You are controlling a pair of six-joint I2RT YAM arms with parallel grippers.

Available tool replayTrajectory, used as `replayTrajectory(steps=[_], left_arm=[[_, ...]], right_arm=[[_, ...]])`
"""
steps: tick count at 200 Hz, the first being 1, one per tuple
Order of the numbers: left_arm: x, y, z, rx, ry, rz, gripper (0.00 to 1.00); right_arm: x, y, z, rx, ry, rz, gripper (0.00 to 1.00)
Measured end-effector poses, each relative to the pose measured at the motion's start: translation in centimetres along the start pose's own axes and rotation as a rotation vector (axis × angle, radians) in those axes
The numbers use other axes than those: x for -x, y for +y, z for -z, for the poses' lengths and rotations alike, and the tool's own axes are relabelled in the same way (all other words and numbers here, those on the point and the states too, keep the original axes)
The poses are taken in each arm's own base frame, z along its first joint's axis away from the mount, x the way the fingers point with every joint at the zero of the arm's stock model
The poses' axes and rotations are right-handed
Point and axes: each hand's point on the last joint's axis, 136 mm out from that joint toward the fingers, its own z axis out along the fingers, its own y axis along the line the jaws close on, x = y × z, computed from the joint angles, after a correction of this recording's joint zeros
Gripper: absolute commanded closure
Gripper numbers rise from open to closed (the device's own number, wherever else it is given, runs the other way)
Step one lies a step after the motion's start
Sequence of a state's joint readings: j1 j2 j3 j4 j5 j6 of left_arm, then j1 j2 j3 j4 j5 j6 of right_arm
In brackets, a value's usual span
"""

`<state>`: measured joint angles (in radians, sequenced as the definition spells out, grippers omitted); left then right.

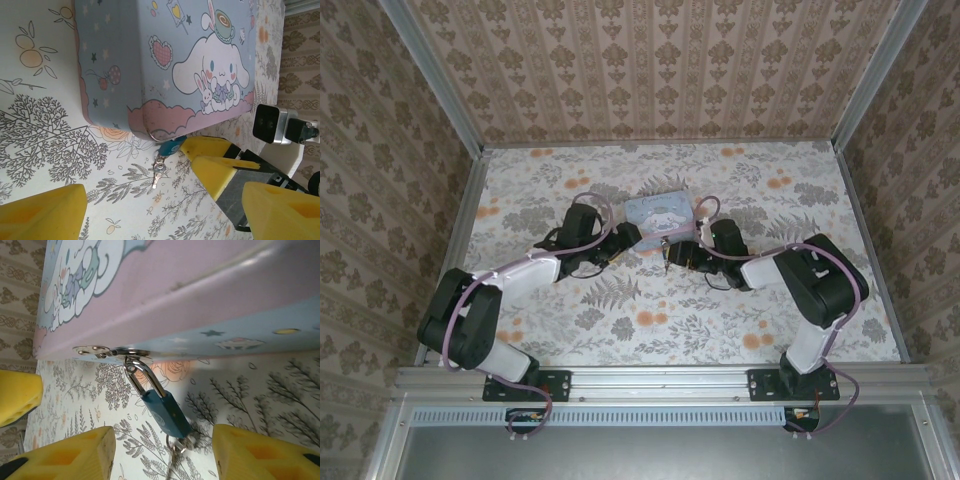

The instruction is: Unlock the padlock with the key

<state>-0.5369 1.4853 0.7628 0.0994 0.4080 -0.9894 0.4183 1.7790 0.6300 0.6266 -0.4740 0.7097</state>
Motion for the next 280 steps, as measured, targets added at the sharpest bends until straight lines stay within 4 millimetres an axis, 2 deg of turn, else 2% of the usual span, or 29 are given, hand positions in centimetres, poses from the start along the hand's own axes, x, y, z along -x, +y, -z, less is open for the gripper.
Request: replayTrajectory(steps=[56, 91, 126, 146, 207, 255, 280], left_arm=[[0.4, 0.4, -0.1, 0.006, 0.000, 0.013, 0.17], [0.6, 0.5, -0.3, 0.005, 0.004, 0.019, 0.18], [0.6, 0.9, -0.5, 0.009, 0.009, 0.026, 0.18], [0.7, 0.8, -0.5, 0.007, 0.011, 0.026, 0.18], [1.8, -0.4, -0.1, 0.025, -0.006, -0.046, 0.18], [3.3, -3.4, 0.3, 0.142, -0.062, -0.268, 0.18], [3.6, -3.5, -0.4, 0.230, -0.063, -0.359, 0.18]], right_arm=[[0.1, 0.5, -1.2, 0.006, 0.006, 0.018, 0.52], [0.1, 0.1, -1.6, -0.005, -0.001, 0.022, 0.66], [0.1, -0.2, -1.8, -0.012, -0.009, 0.023, 0.85], [0.2, -0.1, -1.9, -0.008, -0.015, 0.025, 0.91], [0.3, -0.1, -1.9, -0.004, -0.021, 0.008, 0.94], [0.2, -0.5, -1.6, -0.004, -0.032, -0.030, 1.00], [0.2, -0.7, -1.4, 0.001, -0.043, -0.053, 1.00]])
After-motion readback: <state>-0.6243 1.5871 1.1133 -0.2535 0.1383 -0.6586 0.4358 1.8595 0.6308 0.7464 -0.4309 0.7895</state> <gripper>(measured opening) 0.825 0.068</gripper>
